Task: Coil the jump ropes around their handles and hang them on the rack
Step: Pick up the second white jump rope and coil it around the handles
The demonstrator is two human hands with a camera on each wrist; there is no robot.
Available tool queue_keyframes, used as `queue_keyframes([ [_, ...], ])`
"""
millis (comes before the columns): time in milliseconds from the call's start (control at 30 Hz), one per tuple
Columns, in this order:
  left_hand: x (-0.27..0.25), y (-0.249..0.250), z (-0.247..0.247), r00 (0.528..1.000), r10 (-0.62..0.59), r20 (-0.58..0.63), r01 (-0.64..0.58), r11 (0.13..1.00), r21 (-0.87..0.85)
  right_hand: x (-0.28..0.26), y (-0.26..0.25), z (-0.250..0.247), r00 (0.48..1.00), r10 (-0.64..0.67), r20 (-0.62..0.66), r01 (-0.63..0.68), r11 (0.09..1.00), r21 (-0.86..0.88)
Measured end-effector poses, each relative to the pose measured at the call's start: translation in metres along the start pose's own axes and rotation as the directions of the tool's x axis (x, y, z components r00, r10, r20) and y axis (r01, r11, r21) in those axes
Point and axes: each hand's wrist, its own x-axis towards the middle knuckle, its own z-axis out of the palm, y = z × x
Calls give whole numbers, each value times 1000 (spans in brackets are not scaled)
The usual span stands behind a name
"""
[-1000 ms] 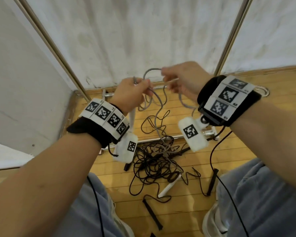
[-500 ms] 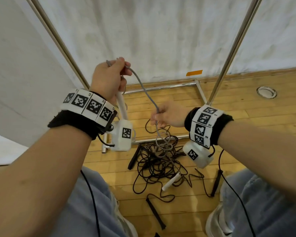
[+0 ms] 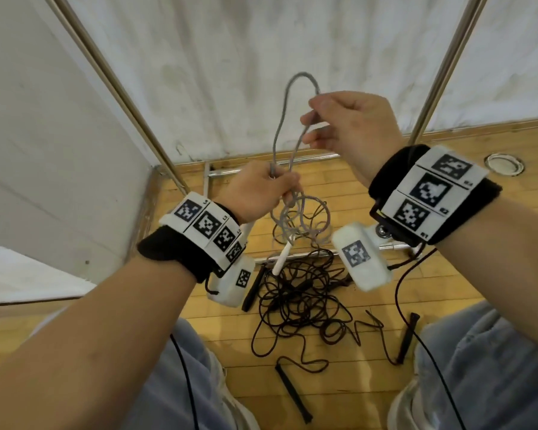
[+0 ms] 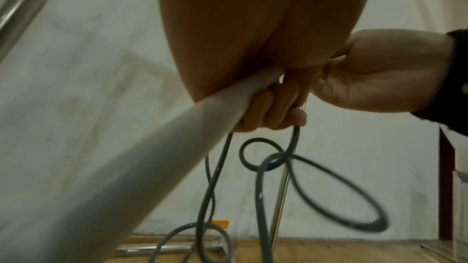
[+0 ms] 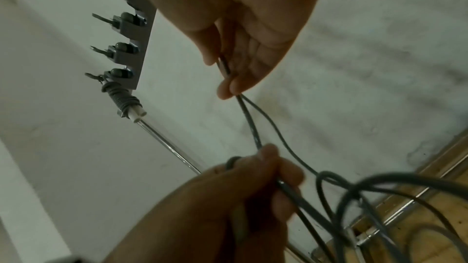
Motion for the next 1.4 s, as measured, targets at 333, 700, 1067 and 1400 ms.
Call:
queue_keyframes([
  [333,6,8,-21,980,44,-194,-79,980,-180,-12,34,7,944,139,298,13,890,-456],
  [700,7,3,-33,902,12,-432,-128,962,-241,-8,36,6,841,335,426,85,695,-714],
  [1067,-18,12,-17,990,-95,107,101,993,-56,-17,7,4,920,158,358,121,755,-645],
  [1400,-13,4,-6,994,-4,108,8,999,-31,-3,2,0,978,70,196,41,859,-511],
])
